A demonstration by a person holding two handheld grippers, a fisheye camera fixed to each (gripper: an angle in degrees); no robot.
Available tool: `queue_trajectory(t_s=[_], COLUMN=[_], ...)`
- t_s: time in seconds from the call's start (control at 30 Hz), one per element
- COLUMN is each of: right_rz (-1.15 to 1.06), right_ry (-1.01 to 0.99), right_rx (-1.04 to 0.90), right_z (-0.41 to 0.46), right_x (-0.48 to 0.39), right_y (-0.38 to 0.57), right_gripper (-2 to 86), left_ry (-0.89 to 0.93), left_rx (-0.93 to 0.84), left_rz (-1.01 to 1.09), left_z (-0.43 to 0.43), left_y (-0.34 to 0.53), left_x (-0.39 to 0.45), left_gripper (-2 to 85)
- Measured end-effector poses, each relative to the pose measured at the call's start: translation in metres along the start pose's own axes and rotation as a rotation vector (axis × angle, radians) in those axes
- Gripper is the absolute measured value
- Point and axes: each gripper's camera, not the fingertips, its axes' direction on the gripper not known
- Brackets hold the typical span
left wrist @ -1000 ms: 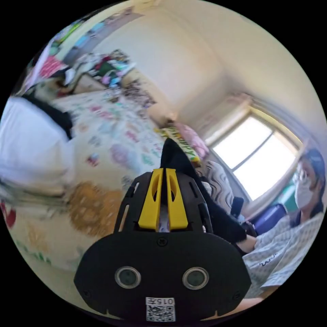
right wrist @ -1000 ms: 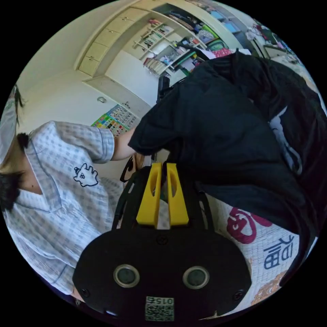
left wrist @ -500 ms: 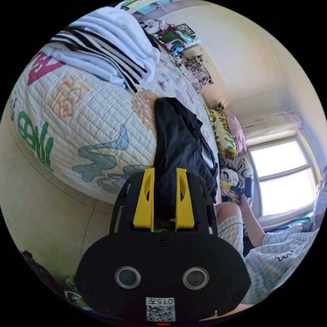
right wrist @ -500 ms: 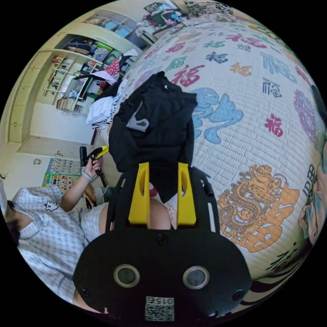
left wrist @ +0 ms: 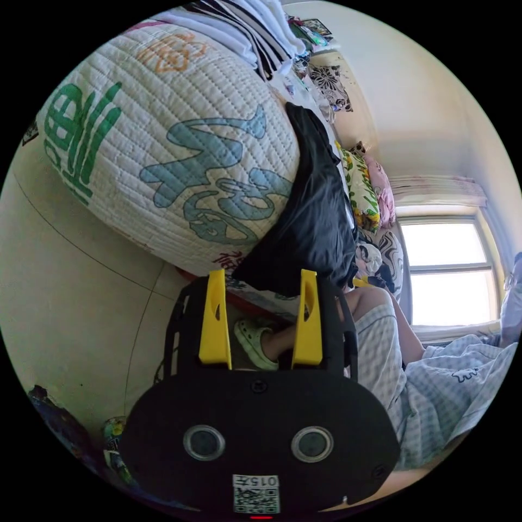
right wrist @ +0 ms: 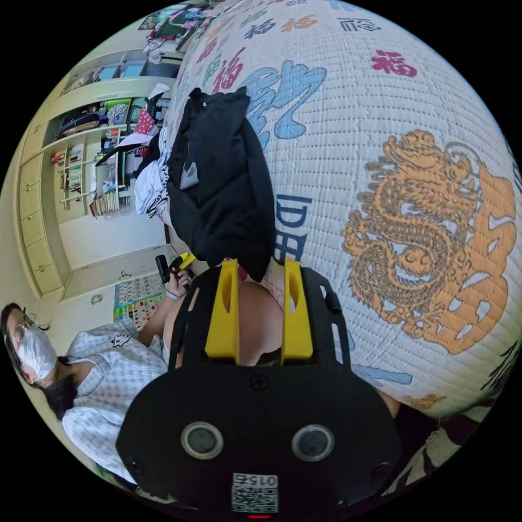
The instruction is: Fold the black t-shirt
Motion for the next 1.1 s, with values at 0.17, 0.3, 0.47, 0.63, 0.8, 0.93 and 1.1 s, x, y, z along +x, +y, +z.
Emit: queue_trajectory(t_s=[0.17,0.3,0.47,0.63,0.8,0.93,1.1], right_rz=[0.013,0.009,-0.025,-0.082,-0.137,-0.158,-0.253], right_ry=[-0.050,0.026,-0.148,-0.224,-0.465,-0.571,-0.476], right_rx=[-0.098,-0.179,-0.183,-0.077,0.158,0.371,0.572], right_z=[0.009,0.001,-0.003,-0.036,-0.100,-0.172,-0.281], right_x=[0.003,-0.001,0.000,0.003,0.014,0.009,-0.055], right_y=[-0.020,-0.027,-0.025,0.004,0.046,0.046,0.005], right_gripper=[11.1,7.9,0.5,-0.3,-0.4,-0.4,-0.5], left_ry=[0.001,0.040,0.216,0.357,0.460,0.538,0.627], left_rx=[-0.064,-0.125,-0.187,-0.032,0.168,0.139,0.195], left_rz=[0.073,0.096,0.095,0.139,0.235,0.311,0.376], left_z=[0.002,0.010,0.009,-0.050,-0.120,-0.125,-0.113], left_y=[-0.010,-0.016,-0.012,0.004,-0.013,-0.091,-0.239], left_x=[0.001,-0.001,0.006,0.032,0.094,0.151,0.270], left_gripper=[18.4,15.4,2.2,0.6,0.0,-0.1,-0.1])
